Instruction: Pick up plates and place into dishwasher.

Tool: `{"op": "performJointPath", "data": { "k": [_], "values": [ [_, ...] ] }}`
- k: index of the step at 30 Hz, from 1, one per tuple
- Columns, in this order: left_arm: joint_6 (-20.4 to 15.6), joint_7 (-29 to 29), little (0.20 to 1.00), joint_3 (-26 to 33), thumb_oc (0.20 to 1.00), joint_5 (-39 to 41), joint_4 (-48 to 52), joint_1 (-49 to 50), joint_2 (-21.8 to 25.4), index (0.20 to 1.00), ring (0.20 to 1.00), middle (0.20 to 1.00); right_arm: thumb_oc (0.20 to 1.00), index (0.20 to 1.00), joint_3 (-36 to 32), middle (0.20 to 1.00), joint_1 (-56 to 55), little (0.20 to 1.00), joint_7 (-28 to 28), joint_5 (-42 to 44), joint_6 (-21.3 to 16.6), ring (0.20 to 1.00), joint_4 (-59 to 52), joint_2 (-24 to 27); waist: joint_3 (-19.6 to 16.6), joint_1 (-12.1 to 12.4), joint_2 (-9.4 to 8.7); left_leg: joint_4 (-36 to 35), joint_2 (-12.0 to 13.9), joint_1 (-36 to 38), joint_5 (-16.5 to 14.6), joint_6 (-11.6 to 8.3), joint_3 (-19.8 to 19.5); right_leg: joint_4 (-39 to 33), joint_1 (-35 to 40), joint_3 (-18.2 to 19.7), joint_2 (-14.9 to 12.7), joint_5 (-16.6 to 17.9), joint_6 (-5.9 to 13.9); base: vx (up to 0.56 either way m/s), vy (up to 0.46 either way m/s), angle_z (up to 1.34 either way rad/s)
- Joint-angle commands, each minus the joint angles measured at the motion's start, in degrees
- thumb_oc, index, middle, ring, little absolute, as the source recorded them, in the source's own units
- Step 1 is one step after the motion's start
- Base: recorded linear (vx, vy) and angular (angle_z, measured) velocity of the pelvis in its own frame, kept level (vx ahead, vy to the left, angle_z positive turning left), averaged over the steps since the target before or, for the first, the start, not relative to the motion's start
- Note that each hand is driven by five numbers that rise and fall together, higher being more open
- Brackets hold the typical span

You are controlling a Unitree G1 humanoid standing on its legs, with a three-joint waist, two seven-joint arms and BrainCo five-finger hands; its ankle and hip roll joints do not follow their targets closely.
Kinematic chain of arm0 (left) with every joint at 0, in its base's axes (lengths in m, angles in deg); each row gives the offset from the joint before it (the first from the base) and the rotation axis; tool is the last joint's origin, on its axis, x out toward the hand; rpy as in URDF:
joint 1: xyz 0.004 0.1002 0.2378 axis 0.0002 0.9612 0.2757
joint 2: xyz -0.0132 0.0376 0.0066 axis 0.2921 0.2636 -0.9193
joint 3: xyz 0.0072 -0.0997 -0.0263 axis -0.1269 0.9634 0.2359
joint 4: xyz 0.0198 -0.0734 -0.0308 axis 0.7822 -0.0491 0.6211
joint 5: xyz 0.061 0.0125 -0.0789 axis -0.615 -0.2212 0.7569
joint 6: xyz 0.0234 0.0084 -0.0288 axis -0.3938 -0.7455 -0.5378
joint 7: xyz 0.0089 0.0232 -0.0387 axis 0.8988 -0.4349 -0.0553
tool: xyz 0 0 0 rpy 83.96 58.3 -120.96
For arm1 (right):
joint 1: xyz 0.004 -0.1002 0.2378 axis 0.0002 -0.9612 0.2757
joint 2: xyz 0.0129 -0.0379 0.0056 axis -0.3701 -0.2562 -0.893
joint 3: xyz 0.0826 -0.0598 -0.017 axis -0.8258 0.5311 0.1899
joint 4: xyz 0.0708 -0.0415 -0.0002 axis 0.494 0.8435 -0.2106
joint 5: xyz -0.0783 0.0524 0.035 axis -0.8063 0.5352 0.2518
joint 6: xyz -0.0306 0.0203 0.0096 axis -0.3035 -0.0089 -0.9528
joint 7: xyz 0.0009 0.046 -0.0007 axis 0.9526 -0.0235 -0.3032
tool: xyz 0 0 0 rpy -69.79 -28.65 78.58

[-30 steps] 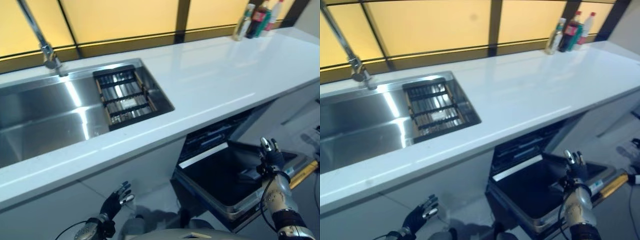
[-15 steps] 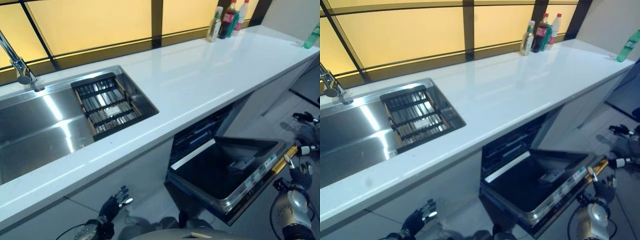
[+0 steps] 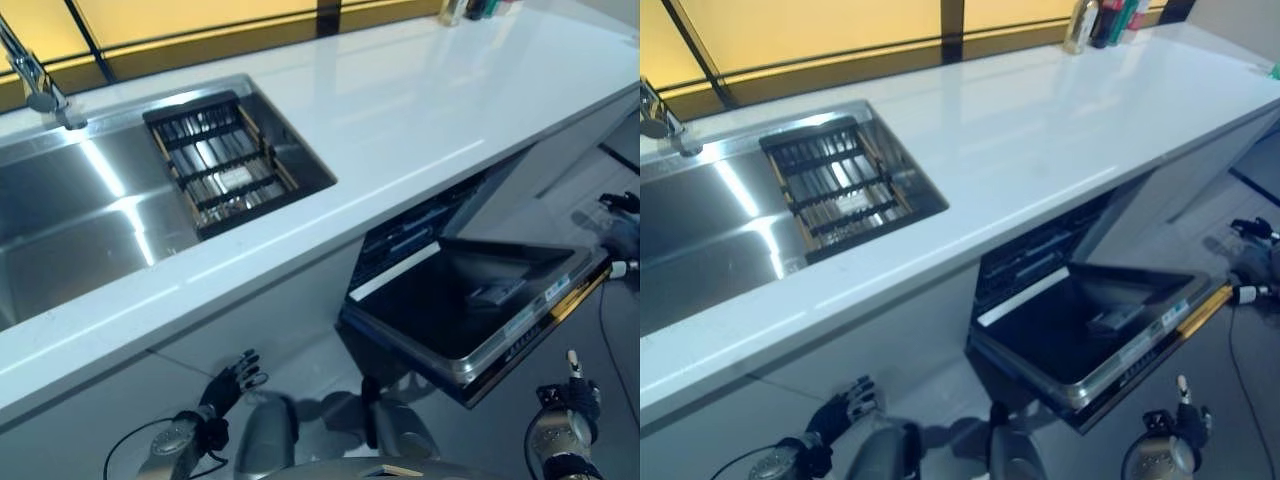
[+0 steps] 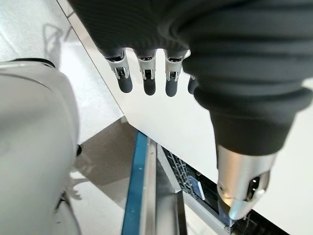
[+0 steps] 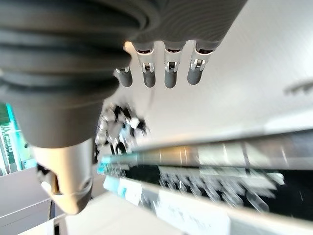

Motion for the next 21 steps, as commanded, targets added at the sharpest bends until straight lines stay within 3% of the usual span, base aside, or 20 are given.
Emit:
{"op": "performJointPath", "data": {
  "k": [1, 9, 21],
  "values": [
    [-0.62, -0.17, 1.000, -0.86, 1.000, -0.41, 4.61, 1.06, 2.16, 1.000, 1.000, 1.000, 1.000, 1.000, 0.37, 1.000, 1.83, 1.000, -7.76, 5.14, -0.10, 1.000, 2.56, 0.35, -0.95, 1.02, 0.07, 6.41, -2.48, -2.84, -4.39, 4.80, 0.66, 5.02, -2.46, -1.47, -1.27, 2.47, -0.07, 0.04, -0.038, 0.04],
    [0.77, 1.51, 1.000, -2.20, 1.000, -0.30, 6.46, 1.78, 4.79, 1.000, 1.000, 1.000, 1.000, 1.000, -1.28, 1.000, 5.35, 1.000, -17.42, 13.82, 5.07, 1.000, 13.00, 2.02, -0.15, 3.23, 1.95, 9.88, -3.17, -5.56, -5.15, 4.91, -1.05, 8.60, -4.06, -3.34, -1.33, 0.84, -0.56, 0.05, -0.046, 0.13],
    [0.29, 2.06, 1.000, -4.78, 1.000, 0.77, 7.46, 3.43, 5.80, 1.000, 1.000, 1.000, 1.000, 1.000, 1.87, 1.000, 10.49, 1.000, -24.91, 8.70, 8.45, 1.000, 13.12, 4.91, 0.93, 4.64, 3.94, 11.27, -4.02, -7.10, -4.54, 4.16, -2.76, 11.70, -5.29, -4.02, -1.07, -0.79, -1.34, 0.03, -0.013, 0.03]
  ]
}}
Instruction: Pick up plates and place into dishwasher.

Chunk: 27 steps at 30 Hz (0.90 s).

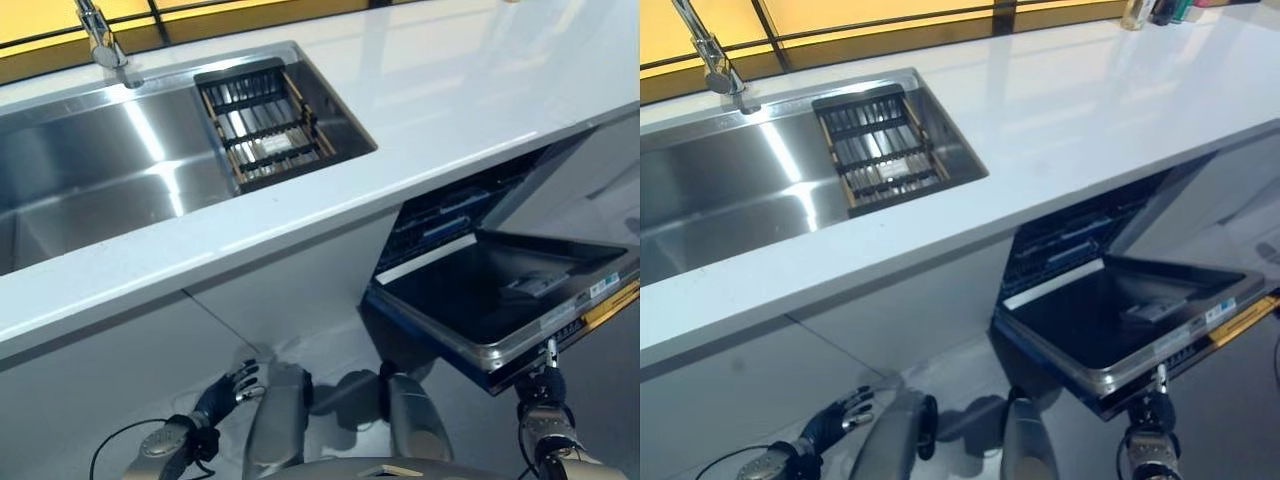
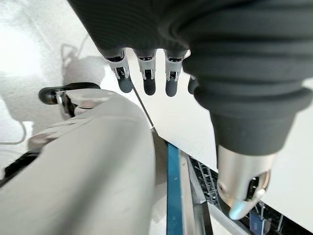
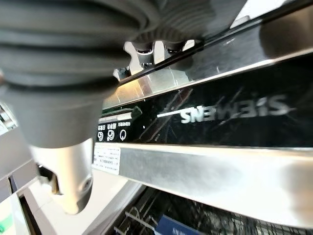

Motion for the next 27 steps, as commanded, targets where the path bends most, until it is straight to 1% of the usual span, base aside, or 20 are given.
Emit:
{"op": "performJointPath", "data": {
  "k": [1, 3, 14, 20, 23, 27],
  "values": [
    [-2.06, 0.91, 1.000, -0.87, 1.000, 0.58, 3.29, 1.04, 0.72, 1.000, 1.000, 1.000, 1.000, 1.000, 0.75, 1.000, 2.98, 1.000, -3.28, -2.34, 0.04, 1.000, -2.17, 2.58, -1.60, 1.44, 0.54, 3.78, -2.01, 0.02, -3.77, 3.31, 0.50, -0.33, 2.19, -2.10, 0.62, 2.58, -1.48, 0.10, -0.005, 0.01],
    [-2.28, 0.90, 1.000, -0.85, 1.000, 0.40, 2.69, 1.40, 0.41, 1.000, 1.000, 1.000, 1.000, 1.000, 0.61, 1.000, 3.30, 1.000, -3.42, -2.64, 0.34, 1.000, -2.61, 2.68, -1.88, 1.59, 0.51, 3.30, -2.01, 0.66, -3.59, 3.23, 0.33, -0.62, 2.76, -1.95, 0.79, 2.52, -1.53, 0.10, -0.011, 0.00],
    [-2.70, 1.52, 1.000, -0.13, 1.000, -1.40, 1.22, 4.26, 0.10, 1.000, 1.000, 1.000, 1.000, 1.000, 0.79, 1.000, 6.08, 1.000, 0.76, -4.56, 1.46, 1.000, -9.18, 3.15, -3.81, 3.65, -0.15, -1.40, -1.30, 4.33, -1.51, 2.35, -1.35, -4.13, 7.15, -1.96, 1.54, 2.58, -1.51, 0.09, -0.030, -0.01],
    [-2.80, 1.86, 1.000, 0.25, 1.000, -2.51, 1.01, 5.58, -0.09, 1.000, 1.000, 1.000, 1.000, 1.000, 1.73, 1.000, 6.54, 1.000, 5.51, -5.89, 1.21, 1.000, -12.31, 2.66, -4.58, 4.72, -0.82, -4.86, -0.98, 6.43, -0.03, 1.73, -2.38, -6.74, 9.78, -2.13, 2.04, 2.62, -1.49, 0.08, -0.037, 0.05],
    [-3.24, 1.67, 1.000, 0.13, 1.000, -2.93, 0.45, 5.85, -0.57, 1.000, 1.000, 1.000, 1.000, 1.000, 2.80, 1.000, 6.92, 1.000, 8.60, -6.13, 1.28, 1.000, -14.30, 1.63, -4.93, 5.26, -1.28, -6.74, -0.69, 7.54, 0.77, 1.41, -2.84, -8.06, 11.11, -2.36, 2.38, 2.60, -1.52, 0.08, -0.036, 0.09],
    [-2.83, 0.80, 1.000, -0.20, 1.000, -3.10, 0.76, 5.93, -1.02, 1.000, 1.000, 1.000, 1.000, 1.000, 4.35, 1.000, 7.40, 1.000, 11.82, -7.62, 1.47, 1.000, -16.20, 0.12, -5.30, 6.03, -1.75, -8.27, -0.49, 8.55, 1.50, 1.04, -3.40, -8.99, 12.50, -2.77, 2.70, 2.29, -1.80, 0.08, -0.012, -0.03]
  ]
}}
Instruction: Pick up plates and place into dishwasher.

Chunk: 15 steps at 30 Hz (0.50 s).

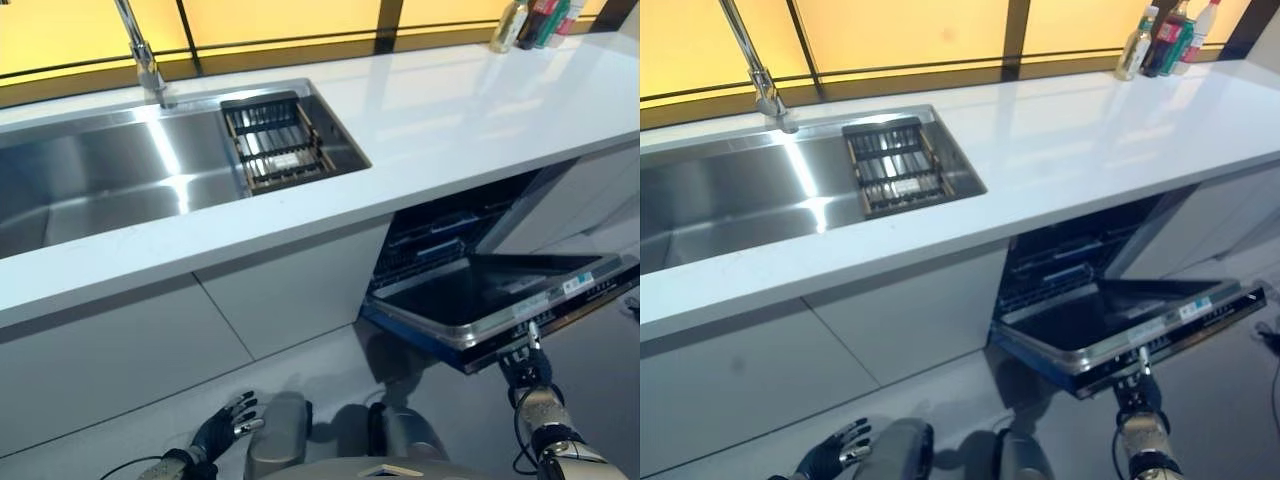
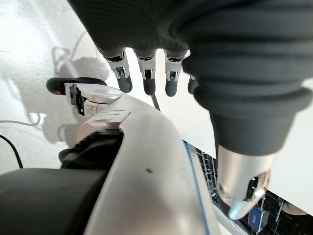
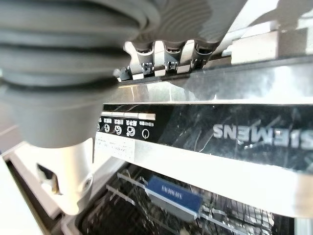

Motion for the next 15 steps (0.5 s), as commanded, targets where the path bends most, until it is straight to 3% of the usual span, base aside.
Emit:
{"op": "performJointPath", "data": {
  "k": [1, 9, 15],
  "values": [
    [-1.87, -0.14, 1.000, -0.67, 1.000, -1.06, 2.42, -0.31, 0.92, 1.000, 1.000, 1.000, 1.000, 1.000, 1.27, 1.000, 7.40, 1.000, -0.03, -2.45, -2.55, 1.000, -5.66, 0.36, -1.20, 1.97, -0.98, -1.24, 0.36, 0.30, 1.55, 1.67, -0.02, -5.79, 2.99, -0.20, -0.45, 6.29, 1.81, 0.09, 0.003, 0.02],
    [-1.50, -0.95, 1.000, 0.05, 1.000, -1.94, 1.96, 0.47, 0.93, 1.000, 1.000, 1.000, 1.000, 1.000, 2.17, 1.000, 10.26, 1.000, 4.90, -1.96, -3.10, 1.000, -5.64, -0.32, -1.59, 4.47, -1.79, -4.83, 0.60, 1.91, 3.56, 0.52, -2.14, -8.25, 6.00, -2.14, -0.16, 5.96, 1.50, 0.08, -0.003, 0.12],
    [-1.64, 0.12, 1.000, 0.66, 1.000, -2.36, 0.93, 0.78, 1.77, 1.000, 1.000, 1.000, 1.000, 1.000, 1.07, 1.000, 12.05, 1.000, 5.03, -1.34, -2.87, 1.000, -2.39, 1.07, -1.79, 6.26, -2.38, -6.61, 1.24, 2.25, 4.87, -0.32, -3.29, -9.49, 7.68, -3.98, -0.01, 5.79, 1.25, 0.08, -0.011, 0.18]
  ]
}}
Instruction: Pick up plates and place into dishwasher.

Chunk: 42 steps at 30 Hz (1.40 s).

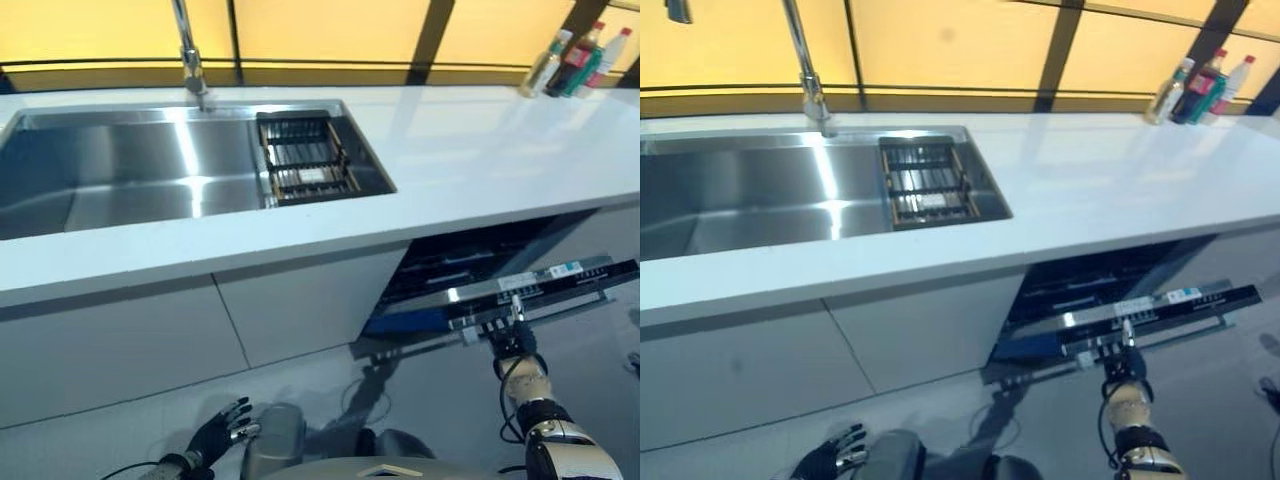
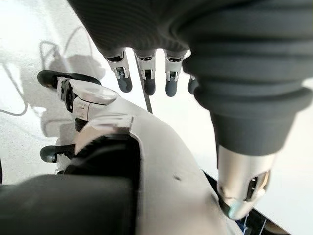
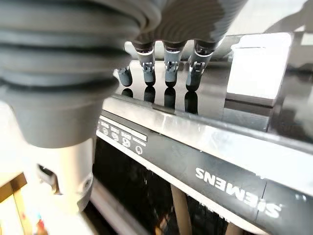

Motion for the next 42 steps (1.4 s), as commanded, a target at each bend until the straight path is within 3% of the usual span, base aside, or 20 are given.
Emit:
{"op": "performJointPath", "data": {
  "k": [1, 8, 15, 20, 25, 33, 37, 42],
  "values": [
    [-1.45, 1.12, 1.000, 0.36, 1.000, -2.27, 3.03, 0.81, 1.67, 1.000, 1.000, 1.000, 1.000, 1.000, -1.18, 1.000, 6.83, 1.000, -1.25, -0.46, -1.68, 1.000, 0.63, 2.35, 0.30, 2.84, -0.12, -2.57, 2.31, -1.62, 2.58, 0.57, 0.06, -4.41, 1.62, -0.77, 0.24, 5.69, 1.16, 0.10, -0.015, 0.23],
    [-0.51, 0.60, 1.000, 1.00, 1.000, -3.05, 4.11, 1.81, 2.38, 1.000, 1.000, 1.000, 1.000, 1.000, -2.93, 1.000, 6.63, 1.000, -0.76, 6.67, -3.43, 1.000, 1.28, 2.41, -0.07, 4.11, -0.31, -2.86, 2.55, -1.31, 2.78, 0.02, -1.49, -4.42, 3.03, -1.52, 0.49, 5.08, 1.06, 0.09, 0.001, 0.22],
    [-0.91, 0.76, 1.000, 0.88, 1.000, -3.72, 3.65, 3.03, 2.36, 1.000, 1.000, 1.000, 1.000, 1.000, -7.81, 1.000, 6.53, 1.000, 4.03, 13.23, -5.87, 1.000, 3.38, 3.42, -1.65, 5.19, -0.20, -4.38, 2.80, -0.11, 3.29, -0.62, -2.60, -4.67, 4.58, -2.92, 0.19, 4.32, 0.89, 0.08, 0.046, 0.16],
    [-1.50, 0.95, 1.000, 0.57, 1.000, -3.96, 3.31, 4.34, 2.03, 1.000, 1.000, 1.000, 1.000, 1.000, -9.23, 1.000, 6.27, 1.000, 5.71, 12.50, -6.00, 1.000, 4.70, 5.27, -3.40, 5.86, -0.29, -6.42, 3.09, 1.17, 4.10, -1.31, -2.92, -5.09, 5.87, -4.27, -0.36, 3.69, 0.92, 0.08, 0.075, 0.13],
    [-1.95, 1.36, 1.000, 1.81, 1.000, -4.05, 3.08, 5.49, 1.61, 1.000, 1.000, 1.000, 1.000, 1.000, -9.59, 1.000, 3.85, 1.000, 3.96, 11.99, -5.88, 1.000, 4.22, 5.51, -4.37, 5.88, -0.85, -9.47, 3.57, 2.71, 5.61, -1.83, -2.79, -6.54, 6.81, -5.10, -0.51, 3.75, 1.06, 0.05, 0.063, 0.06],
    [-2.99, 0.35, 1.000, 3.07, 1.000, -2.90, 5.56, 4.94, 2.73, 1.000, 1.000, 1.000, 1.000, 1.000, -7.81, 1.000, 5.16, 1.000, -0.07, 12.54, -6.73, 1.000, 1.47, 5.42, -3.41, 6.11, -3.59, -14.84, 6.06, 2.35, 9.55, -3.09, -0.27, -12.80, 6.16, -6.91, -0.29, 7.61, 1.77, -0.10, -0.021, 0.03],
    [-4.61, 1.22, 1.000, 3.92, 1.000, -1.77, 5.27, 3.32, 2.43, 1.000, 1.000, 1.000, 1.000, 1.000, -3.76, 1.000, 11.46, 1.000, 0.45, 9.63, -6.83, 1.000, 0.07, 5.89, -2.87, 6.02, -4.02, -14.32, 5.94, 1.29, 9.23, -3.08, 0.95, -14.37, 5.34, -7.10, -0.85, 8.75, 1.57, -0.19, 0.043, 0.02],
    [-8.00, 0.79, 1.000, 4.32, 1.000, 0.24, 4.66, 3.00, -0.81, 1.000, 1.000, 1.000, 1.000, 1.000, -1.06, 1.000, 13.91, 1.000, 1.60, 5.77, -4.51, 1.000, -2.12, 7.12, -4.71, 4.90, -3.42, -16.28, 5.20, 3.04, 8.56, -2.33, 3.08, -14.18, 5.00, -6.65, -2.26, 7.89, 1.50, -0.07, 0.167, -0.07]
  ]
}}
